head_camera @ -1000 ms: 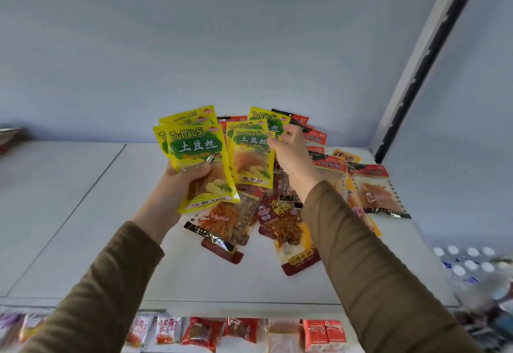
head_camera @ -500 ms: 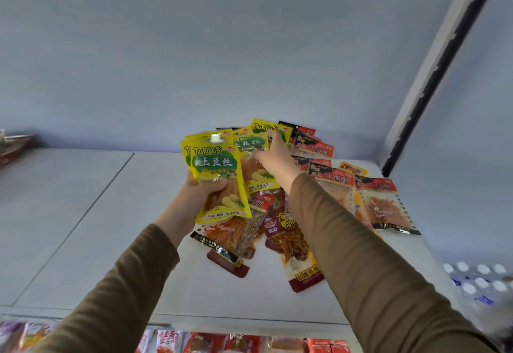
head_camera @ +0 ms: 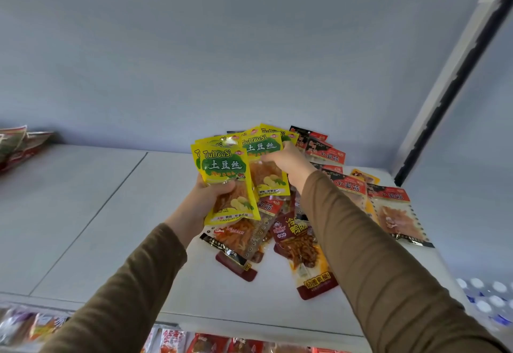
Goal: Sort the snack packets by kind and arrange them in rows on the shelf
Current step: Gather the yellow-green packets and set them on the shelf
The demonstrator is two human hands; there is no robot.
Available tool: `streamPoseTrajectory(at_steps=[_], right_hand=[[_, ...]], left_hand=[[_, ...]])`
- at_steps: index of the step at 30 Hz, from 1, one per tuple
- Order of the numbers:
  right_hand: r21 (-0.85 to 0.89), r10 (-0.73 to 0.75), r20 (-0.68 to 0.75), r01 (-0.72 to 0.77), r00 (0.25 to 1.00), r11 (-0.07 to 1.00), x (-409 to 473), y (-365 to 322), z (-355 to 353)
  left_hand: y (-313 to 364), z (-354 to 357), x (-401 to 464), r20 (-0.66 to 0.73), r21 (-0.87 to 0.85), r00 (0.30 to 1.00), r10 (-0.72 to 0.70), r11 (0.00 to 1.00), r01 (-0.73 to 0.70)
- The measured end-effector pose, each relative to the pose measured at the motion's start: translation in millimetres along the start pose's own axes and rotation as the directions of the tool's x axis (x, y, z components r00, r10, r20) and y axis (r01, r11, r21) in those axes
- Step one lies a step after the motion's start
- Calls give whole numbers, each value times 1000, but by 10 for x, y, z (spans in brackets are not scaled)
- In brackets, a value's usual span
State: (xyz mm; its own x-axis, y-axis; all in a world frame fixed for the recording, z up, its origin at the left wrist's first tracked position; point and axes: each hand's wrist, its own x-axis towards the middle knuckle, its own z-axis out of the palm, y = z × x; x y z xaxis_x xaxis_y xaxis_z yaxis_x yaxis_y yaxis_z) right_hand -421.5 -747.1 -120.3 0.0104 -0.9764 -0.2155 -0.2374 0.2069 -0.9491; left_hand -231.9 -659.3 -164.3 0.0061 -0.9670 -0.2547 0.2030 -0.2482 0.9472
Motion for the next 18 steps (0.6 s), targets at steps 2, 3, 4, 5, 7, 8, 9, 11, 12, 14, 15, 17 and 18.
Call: streamPoseTrajectory(at_steps=[2, 3, 4, 5, 7, 8, 9, 11, 12, 14, 15, 17, 18], right_hand=[[28, -14, 15, 14, 1000, 1000, -4, 16, -11], [43, -33, 5, 33, 999, 999, -9, 32, -26], [73, -53, -9, 53, 999, 996, -21, 38, -61], [128, -69, -27, 72, 997, 989, -39, 24, -111], [277, -93, -58, 105, 994, 955, -114, -60, -256], [342, -107, -64, 123, 992, 932, -157, -107, -343], [396, -121, -65, 137, 990, 908, -178, -137, -422], [517, -154, -22, 143, 988, 844, -225, -155, -535], [590, -153, 13, 116, 988, 799, -243, -144, -533], [674, -152, 121, 32, 981, 738, -318, -116, -411], [657, -156, 167, 8, 974, 754, -363, -88, -305], [552, -128, 204, -6, 971, 834, -470, -70, -78], [497, -95, 170, -2, 981, 868, -518, -69, 18]], left_hand=[[4, -2, -15, 12, -12, 1000, 5, 1000, -5], [10, -6, -25, 20, -21, 1000, 8, 1000, -8], [21, -9, -42, 31, -37, 999, 12, 999, -11], [32, -18, -52, 39, -54, 999, 15, 998, -13], [65, -38, -72, 43, -80, 999, 18, 997, -14], [84, -41, -86, 40, -90, 999, 17, 996, -14], [96, -43, -89, 35, -96, 999, 16, 995, -13], [128, -30, -96, 9, -87, 1000, 5, 996, -4], [149, -19, -99, -6, -76, 1000, -7, 997, 6], [171, 8, -80, -35, -47, 998, -43, 998, 42], [184, 29, -75, -47, -40, 997, -67, 997, 65], [235, 97, -98, -26, -83, 995, -91, 993, 89], [271, 140, -128, 26, -116, 997, -79, 990, 81]])
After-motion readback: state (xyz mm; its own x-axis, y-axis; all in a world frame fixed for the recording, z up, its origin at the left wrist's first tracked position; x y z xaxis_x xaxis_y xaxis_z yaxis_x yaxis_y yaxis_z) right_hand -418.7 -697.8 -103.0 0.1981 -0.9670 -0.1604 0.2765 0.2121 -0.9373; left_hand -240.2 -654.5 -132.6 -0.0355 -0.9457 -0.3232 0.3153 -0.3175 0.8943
